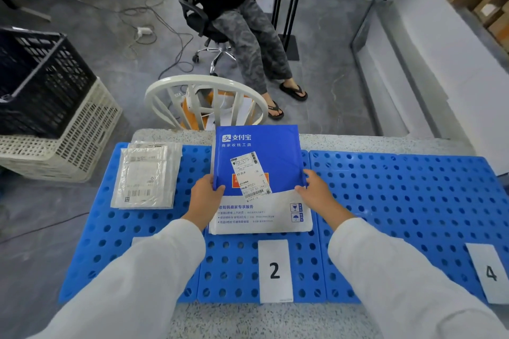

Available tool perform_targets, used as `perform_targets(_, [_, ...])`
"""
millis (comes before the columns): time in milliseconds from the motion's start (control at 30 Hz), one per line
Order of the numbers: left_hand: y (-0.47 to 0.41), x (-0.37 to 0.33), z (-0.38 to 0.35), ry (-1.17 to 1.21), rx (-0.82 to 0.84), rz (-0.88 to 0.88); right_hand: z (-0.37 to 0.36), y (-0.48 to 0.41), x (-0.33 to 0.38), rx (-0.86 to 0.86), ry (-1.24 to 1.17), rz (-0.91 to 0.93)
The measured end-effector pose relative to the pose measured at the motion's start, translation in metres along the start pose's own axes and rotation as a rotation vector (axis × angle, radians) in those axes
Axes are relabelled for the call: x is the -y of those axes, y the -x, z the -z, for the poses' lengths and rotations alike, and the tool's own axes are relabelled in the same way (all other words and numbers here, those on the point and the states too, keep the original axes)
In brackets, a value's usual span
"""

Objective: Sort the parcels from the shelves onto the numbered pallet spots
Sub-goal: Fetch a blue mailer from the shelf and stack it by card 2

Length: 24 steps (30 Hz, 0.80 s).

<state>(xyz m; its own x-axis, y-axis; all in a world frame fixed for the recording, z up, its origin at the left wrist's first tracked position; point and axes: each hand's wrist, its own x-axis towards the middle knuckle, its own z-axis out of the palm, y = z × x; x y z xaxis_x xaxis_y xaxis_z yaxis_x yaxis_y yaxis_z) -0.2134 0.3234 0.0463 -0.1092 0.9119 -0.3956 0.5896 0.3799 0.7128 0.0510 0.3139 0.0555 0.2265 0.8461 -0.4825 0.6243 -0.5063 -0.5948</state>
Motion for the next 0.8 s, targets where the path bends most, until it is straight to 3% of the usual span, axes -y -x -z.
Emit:
perform_targets(200, [0.022, -0.036, 0.001, -0.346, 0.034, -0.246, 0.026, 0.041, -0.002, -0.01, 0.081, 0.112])
perform_targets(400, [0.065, -0.145, -0.025, -0.483, 0.166, -0.642, 0.098, 0.088, -0.012, -0.093, 0.19, 0.206])
perform_targets(633, [0.152, -0.259, -0.089, -0.749, 0.287, -1.032, 0.207, 0.158, -0.069, -0.285, 0.314, 0.172])
perform_targets(800, [0.216, -0.314, -0.159, -0.773, 0.345, -1.184, 0.269, 0.219, -0.146, -0.405, 0.269, 0.035])
